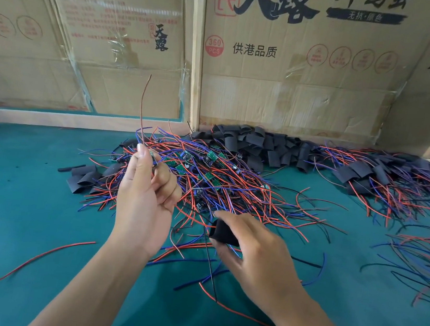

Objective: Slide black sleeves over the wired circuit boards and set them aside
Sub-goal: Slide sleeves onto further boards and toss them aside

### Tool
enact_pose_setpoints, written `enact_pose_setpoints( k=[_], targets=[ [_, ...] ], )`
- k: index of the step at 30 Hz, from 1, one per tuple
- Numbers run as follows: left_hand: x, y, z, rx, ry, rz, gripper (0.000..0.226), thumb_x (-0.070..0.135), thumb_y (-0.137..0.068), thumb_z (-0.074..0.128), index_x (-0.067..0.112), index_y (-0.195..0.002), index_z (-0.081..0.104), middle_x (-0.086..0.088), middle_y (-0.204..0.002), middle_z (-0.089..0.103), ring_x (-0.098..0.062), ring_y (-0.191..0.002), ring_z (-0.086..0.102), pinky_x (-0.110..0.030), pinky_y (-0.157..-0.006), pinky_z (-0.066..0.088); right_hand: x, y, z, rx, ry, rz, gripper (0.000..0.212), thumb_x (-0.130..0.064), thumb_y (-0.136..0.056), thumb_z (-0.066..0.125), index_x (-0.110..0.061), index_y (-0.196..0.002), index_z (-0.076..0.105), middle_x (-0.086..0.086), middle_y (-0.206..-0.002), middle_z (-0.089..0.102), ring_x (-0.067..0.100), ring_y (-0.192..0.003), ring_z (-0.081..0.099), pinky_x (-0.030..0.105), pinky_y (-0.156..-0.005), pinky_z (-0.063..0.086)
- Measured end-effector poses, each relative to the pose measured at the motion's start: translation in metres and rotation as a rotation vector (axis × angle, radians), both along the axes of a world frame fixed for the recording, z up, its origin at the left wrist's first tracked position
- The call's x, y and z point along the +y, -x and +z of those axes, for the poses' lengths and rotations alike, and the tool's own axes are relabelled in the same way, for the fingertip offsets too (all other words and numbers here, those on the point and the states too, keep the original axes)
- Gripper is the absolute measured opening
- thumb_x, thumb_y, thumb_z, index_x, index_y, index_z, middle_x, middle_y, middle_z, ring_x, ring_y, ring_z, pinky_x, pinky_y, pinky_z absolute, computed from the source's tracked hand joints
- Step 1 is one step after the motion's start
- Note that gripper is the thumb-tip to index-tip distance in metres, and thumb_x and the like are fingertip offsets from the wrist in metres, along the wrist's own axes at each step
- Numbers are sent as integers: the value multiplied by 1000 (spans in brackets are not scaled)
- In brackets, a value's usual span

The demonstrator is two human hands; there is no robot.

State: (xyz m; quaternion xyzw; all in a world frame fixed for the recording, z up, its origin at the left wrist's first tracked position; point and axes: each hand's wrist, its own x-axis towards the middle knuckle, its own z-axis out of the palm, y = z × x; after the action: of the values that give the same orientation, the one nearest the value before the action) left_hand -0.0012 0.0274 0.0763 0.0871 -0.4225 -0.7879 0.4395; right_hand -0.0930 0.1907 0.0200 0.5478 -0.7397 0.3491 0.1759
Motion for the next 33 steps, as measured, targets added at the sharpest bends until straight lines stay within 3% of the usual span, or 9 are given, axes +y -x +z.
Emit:
enact_pose_setpoints(
  k=[6,9,11,13,16,20,22,26,33],
  targets=[
    [25,8,-2,-71,0,-100,45,51,-103,34,20,-72,36,2,-60,21,-14,-49,17,-27,-48,21,-2,0,6,173,-72,-148,25,-35,-88,63,-19,-107,68,-7,-81,67,21,-80,62,36,-79,43],
    [36,11,-9,-65,26,-145,30,38,-103,40,18,-81,41,0,-65,25,-15,-54,21,-27,-52,26,-2,-4,11,215,-126,-224,27,-39,-90,50,-20,-97,68,-6,-79,66,22,-86,64,37,-87,40],
    [40,12,-13,-48,65,-187,22,32,-102,45,14,-90,48,-2,-67,34,-17,-59,32,-26,-57,35,-2,-6,12,202,-110,-237,27,-38,-89,52,-17,-94,68,-3,-85,67,24,-96,66,37,-93,39],
    [42,11,-17,-53,118,-258,19,29,-102,47,12,-94,50,-7,-72,50,-21,-67,45,-29,-67,41,-3,-5,11,161,-54,-206,21,-30,-86,65,-12,-97,68,1,-95,68,27,-103,66,37,-95,39],
    [42,9,-18,-51,144,-365,13,27,-100,48,16,-95,51,-17,-100,69,-27,-88,62,-34,-84,49,0,0,12,-10,-41,-138,26,-18,-85,74,-4,-107,66,7,-108,65,31,-103,62,33,-90,44],
    [36,8,-18,-81,212,-384,15,32,-99,51,18,-101,48,-21,-125,67,-30,-115,65,-34,-96,51,7,8,15,-255,-4,15,26,-16,-93,68,-11,-117,61,-4,-106,56,18,-94,54,29,-80,45],
    [34,8,-20,-131,284,-342,17,36,-98,59,20,-97,53,-10,-126,67,-24,-112,63,-36,-96,46,8,12,16,-257,32,36,28,-19,-94,68,-13,-121,61,-7,-101,55,15,-91,54,32,-79,48],
    [34,8,-23,-169,359,-282,20,31,-86,70,16,-96,62,-1,-94,59,-13,-84,53,-26,-82,42,10,14,18,-214,42,30,38,-31,-94,66,-14,-128,60,-4,-99,58,19,-90,58,41,-79,51],
    [37,10,-26,-194,381,-394,18,25,-80,78,22,-93,66,3,-80,60,-15,-72,64,-18,-69,47,13,15,23,-155,107,-2,48,-29,-93,63,-10,-137,57,0,-100,60,21,-89,61,41,-73,52]
  ],
)
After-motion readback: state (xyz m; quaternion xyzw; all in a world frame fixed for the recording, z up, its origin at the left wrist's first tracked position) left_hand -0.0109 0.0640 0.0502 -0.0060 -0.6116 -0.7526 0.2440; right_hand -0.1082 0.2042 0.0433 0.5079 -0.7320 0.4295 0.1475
